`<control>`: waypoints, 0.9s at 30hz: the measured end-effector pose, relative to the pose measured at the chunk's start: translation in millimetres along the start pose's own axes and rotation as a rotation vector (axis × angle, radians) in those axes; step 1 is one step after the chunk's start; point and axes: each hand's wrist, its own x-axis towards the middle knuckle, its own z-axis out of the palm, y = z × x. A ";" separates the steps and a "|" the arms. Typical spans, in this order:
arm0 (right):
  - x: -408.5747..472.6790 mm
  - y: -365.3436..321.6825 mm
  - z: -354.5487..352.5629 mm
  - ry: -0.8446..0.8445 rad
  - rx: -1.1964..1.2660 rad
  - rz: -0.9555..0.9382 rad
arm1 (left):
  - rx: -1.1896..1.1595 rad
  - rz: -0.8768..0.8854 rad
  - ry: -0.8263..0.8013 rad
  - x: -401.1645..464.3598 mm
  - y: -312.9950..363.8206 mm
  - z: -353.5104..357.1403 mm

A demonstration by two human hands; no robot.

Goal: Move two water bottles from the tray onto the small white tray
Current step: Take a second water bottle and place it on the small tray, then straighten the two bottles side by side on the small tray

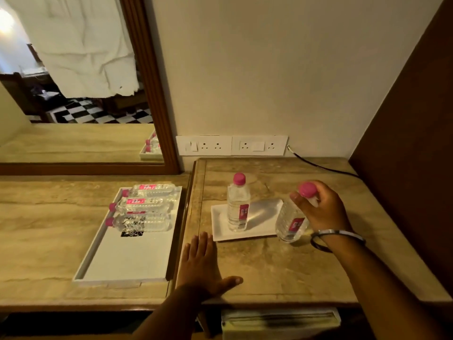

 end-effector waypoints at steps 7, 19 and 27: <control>35.7 -3.5 45.3 -0.028 -0.003 0.002 | -0.002 0.043 0.029 1.4 -2.1 -1.5; 46.7 18.6 76.6 -0.031 -0.069 0.000 | -0.030 0.066 0.057 5.2 -8.5 0.1; 36.0 51.4 58.0 -0.198 0.029 0.067 | -0.326 0.009 0.264 23.0 11.8 -23.8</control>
